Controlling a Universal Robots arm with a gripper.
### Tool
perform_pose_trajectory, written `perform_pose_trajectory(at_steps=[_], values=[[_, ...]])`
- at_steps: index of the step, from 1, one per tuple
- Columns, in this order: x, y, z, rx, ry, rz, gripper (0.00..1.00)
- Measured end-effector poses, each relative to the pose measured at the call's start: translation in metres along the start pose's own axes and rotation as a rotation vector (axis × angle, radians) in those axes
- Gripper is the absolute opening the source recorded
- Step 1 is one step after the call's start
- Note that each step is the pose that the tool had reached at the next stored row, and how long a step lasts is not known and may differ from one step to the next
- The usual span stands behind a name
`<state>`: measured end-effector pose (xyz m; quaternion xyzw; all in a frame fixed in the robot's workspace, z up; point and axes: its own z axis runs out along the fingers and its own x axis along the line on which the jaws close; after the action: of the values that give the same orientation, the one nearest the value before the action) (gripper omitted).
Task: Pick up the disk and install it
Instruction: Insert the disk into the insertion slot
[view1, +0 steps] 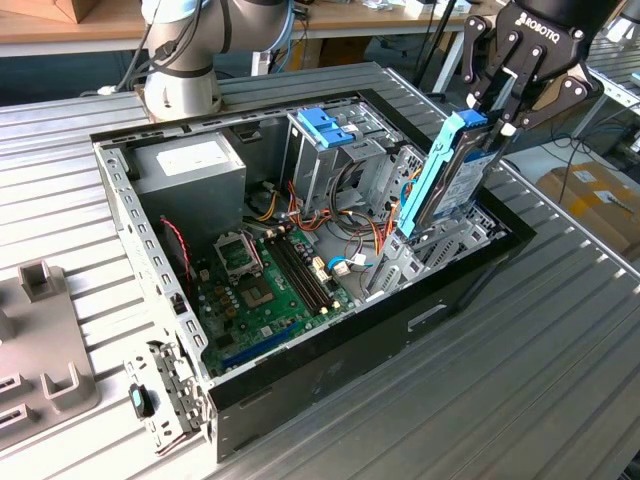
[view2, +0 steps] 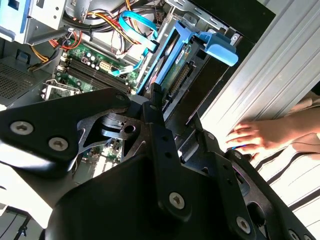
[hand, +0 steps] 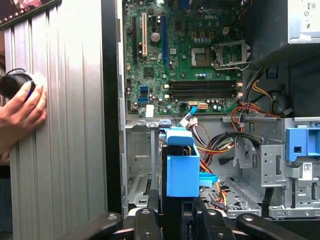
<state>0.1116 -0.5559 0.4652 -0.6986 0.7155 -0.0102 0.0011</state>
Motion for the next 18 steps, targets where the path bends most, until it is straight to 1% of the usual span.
perform_pose_trajectory(at_steps=[8, 10, 14, 18], values=[[0.0017, 0.0000, 0.0005, 0.0000, -0.0001, 0.000, 0.35], [0.0018, 0.0000, 0.0021, 0.0000, 0.0001, 0.000, 0.35], [0.0017, 0.0001, 0.0074, 0.0000, 0.0006, 0.000, 0.35], [0.0017, 0.0001, 0.0108, 0.0000, 0.0014, 0.000, 0.35]])
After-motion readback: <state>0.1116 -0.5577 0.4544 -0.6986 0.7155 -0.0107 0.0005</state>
